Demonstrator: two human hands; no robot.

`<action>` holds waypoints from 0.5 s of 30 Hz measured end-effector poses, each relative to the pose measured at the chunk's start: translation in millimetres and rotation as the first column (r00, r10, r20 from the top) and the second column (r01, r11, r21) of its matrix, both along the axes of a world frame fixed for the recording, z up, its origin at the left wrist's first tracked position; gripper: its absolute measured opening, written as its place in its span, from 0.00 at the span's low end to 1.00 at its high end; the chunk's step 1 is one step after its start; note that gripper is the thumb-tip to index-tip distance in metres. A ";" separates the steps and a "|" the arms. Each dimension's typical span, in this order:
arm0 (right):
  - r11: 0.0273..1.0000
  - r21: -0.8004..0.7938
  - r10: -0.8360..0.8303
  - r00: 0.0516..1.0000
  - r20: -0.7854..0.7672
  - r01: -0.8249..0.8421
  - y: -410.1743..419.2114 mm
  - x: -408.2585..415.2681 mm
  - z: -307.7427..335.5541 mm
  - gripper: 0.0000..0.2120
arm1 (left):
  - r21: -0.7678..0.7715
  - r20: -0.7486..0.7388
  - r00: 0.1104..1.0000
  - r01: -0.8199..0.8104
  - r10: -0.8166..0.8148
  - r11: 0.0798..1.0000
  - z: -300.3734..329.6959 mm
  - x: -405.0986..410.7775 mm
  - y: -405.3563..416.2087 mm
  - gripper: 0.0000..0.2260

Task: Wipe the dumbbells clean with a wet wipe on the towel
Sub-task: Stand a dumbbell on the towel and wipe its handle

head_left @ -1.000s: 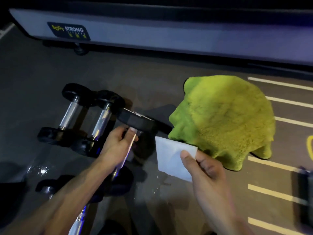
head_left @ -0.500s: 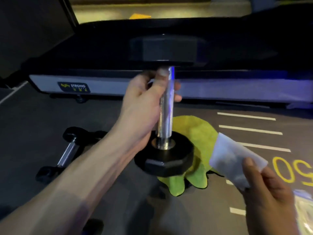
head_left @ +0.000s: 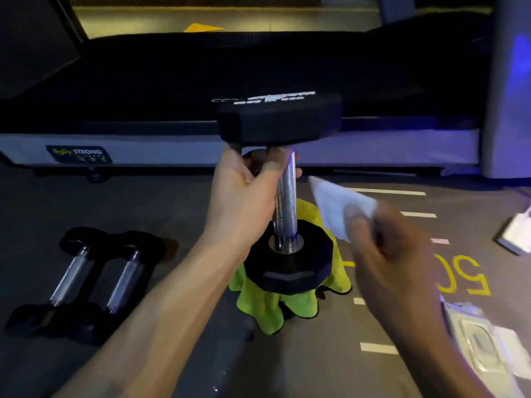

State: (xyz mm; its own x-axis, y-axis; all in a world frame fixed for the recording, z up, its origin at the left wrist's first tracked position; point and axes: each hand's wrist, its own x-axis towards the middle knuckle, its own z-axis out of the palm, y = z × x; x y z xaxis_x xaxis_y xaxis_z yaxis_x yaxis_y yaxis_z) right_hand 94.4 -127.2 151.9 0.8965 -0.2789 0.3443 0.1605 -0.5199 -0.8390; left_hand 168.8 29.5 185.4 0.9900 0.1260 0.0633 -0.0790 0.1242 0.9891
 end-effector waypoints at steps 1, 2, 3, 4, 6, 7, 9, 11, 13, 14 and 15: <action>0.996 -0.071 0.057 0.998 -0.025 -0.059 6.6 4.9 -1.3 0.19 | -0.005 0.003 1.000 0.001 -0.001 1.000 -0.1 1.7 1.9 0.18; 0.981 -0.150 0.115 0.992 -0.050 -0.121 12.1 7.5 -3.0 0.21 | -0.004 0.018 1.000 -0.002 0.002 1.000 -0.1 3.5 3.7 0.22; 0.963 -0.211 0.158 0.985 -0.073 -0.170 16.1 8.8 -5.5 0.22 | 0.015 0.045 0.999 -0.017 0.016 1.000 -0.3 5.1 5.5 0.26; 0.949 -0.246 0.178 0.980 -0.091 -0.196 18.6 9.1 -7.0 0.22 | 0.045 0.077 0.996 -0.042 0.038 0.998 -0.1 6.9 6.9 0.31; 0.937 -0.267 0.203 0.974 -0.104 -0.224 17.0 8.5 -11.5 0.21 | 0.120 0.144 0.987 -0.089 0.071 0.989 2.2 11.3 11.0 0.44; 0.933 -0.268 0.216 0.970 -0.111 -0.239 15.8 8.7 -11.7 0.20 | 0.156 0.190 0.980 -0.090 0.060 0.984 3.4 14.2 13.6 0.48; 0.917 -0.292 0.241 0.960 -0.142 -0.273 13.1 10.6 -8.9 0.17 | 0.266 0.290 0.957 -0.096 0.015 0.959 7.1 18.7 19.8 0.50; 0.893 -0.320 0.270 0.946 -0.179 -0.315 8.1 13.5 -5.8 0.13 | 0.414 0.410 0.912 -0.170 -0.017 0.894 10.5 22.2 25.1 0.44; 0.868 -0.355 0.283 0.933 -0.222 -0.347 2.0 15.9 -3.6 0.08 | 0.487 0.524 0.850 -0.248 -0.053 0.838 14.8 24.7 29.6 0.31; 0.862 -0.376 0.271 0.936 -0.223 -0.339 -1.2 16.7 -2.1 0.08 | 0.493 0.544 0.837 -0.257 -0.064 0.831 16.4 25.4 31.7 0.25; 0.861 -0.399 0.253 0.947 -0.200 -0.314 -4.2 17.0 -0.8 0.08 | 0.495 0.544 0.836 -0.248 -0.075 0.833 16.9 26.2 33.9 0.23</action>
State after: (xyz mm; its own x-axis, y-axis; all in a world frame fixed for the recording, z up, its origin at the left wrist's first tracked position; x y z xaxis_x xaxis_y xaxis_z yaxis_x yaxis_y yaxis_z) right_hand 111.4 -131.4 151.1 0.9609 0.1382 0.2400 0.2555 -0.7769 -0.5754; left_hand 195.0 63.4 202.4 0.7654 -0.0037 0.6435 -0.5813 -0.4331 0.6889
